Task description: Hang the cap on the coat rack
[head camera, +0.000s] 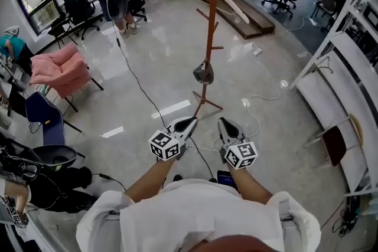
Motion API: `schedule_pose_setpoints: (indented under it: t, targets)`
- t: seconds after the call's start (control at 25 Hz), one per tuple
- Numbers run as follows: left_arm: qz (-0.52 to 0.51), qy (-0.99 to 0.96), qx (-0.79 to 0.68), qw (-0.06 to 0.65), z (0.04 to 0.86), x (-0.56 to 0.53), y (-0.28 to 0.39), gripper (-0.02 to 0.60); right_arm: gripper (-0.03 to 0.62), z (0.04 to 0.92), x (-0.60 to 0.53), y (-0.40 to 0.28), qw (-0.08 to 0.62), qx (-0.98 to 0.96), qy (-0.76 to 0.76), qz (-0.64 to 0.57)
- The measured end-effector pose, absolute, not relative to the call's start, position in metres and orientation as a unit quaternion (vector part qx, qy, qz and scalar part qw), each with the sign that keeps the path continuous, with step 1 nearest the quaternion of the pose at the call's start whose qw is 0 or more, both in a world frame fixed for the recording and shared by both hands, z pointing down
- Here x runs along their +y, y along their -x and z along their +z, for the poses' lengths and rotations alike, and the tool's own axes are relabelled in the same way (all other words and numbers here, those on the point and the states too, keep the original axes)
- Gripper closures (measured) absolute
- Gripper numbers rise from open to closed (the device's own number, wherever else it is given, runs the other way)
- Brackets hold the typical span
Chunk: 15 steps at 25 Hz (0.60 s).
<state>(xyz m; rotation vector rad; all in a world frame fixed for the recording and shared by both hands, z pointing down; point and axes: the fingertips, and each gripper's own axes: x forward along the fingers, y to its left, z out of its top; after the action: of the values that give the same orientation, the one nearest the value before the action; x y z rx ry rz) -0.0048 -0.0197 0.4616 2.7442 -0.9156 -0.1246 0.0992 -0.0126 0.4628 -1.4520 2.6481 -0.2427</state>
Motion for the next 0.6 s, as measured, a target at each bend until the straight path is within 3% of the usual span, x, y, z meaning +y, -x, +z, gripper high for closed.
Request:
schedule_pose_setpoints:
  t: [0.16,0.6]
  targets:
    - [-0.036,-0.939,-0.310,0.148,0.470,-0.016,0.021,0.561,0.569,0.456,0.000,-0.079,0.043,0.886,0.457,-0.067]
    - [-0.024,-0.934,-0.320,0.157,0.489,-0.031,0.033,0.561,0.569,0.487,0.000,-0.106,0.027,0.854,0.511,-0.095]
